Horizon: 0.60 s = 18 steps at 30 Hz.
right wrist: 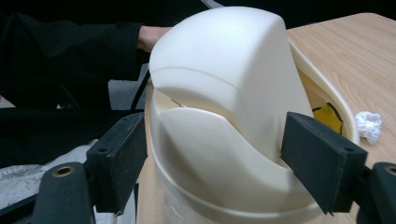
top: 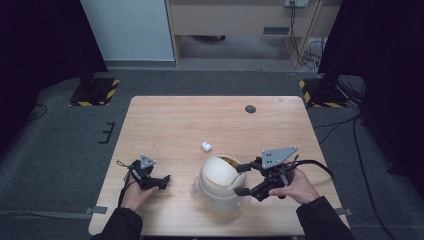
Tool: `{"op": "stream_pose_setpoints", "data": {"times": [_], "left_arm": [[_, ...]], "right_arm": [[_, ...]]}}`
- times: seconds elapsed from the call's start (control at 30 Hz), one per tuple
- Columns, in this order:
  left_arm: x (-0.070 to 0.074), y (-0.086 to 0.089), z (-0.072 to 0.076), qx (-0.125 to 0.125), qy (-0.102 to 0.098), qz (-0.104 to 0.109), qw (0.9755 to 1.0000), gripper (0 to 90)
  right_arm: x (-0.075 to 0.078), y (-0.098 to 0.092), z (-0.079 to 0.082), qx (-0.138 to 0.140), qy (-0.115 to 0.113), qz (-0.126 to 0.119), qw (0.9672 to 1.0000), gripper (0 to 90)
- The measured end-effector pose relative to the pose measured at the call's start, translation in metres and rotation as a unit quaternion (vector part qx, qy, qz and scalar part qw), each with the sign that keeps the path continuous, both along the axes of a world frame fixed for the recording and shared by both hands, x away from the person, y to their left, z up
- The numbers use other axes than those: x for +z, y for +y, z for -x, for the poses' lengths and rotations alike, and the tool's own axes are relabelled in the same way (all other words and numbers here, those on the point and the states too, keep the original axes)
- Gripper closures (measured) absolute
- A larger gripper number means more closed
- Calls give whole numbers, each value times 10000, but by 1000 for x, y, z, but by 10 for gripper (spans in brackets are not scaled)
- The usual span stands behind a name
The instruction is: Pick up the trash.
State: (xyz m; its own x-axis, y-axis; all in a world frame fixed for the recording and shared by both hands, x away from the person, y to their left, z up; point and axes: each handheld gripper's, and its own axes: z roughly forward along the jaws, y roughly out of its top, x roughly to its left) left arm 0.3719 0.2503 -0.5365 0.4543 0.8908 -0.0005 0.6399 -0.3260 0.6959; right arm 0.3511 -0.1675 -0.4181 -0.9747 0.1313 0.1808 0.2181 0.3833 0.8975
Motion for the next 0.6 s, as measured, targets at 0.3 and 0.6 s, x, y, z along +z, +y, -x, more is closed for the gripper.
{"op": "stream_pose_setpoints", "data": {"times": [0.3, 0.6], "left_arm": [[0, 0, 0, 0, 0, 0, 10000, 0], [0, 0, 0, 0, 0, 1, 10000, 0]], "right_arm": [[-2, 7, 1, -171, 36, -2, 9998, 212], [-1, 15, 0, -268, 136, -206, 9993, 208]]}}
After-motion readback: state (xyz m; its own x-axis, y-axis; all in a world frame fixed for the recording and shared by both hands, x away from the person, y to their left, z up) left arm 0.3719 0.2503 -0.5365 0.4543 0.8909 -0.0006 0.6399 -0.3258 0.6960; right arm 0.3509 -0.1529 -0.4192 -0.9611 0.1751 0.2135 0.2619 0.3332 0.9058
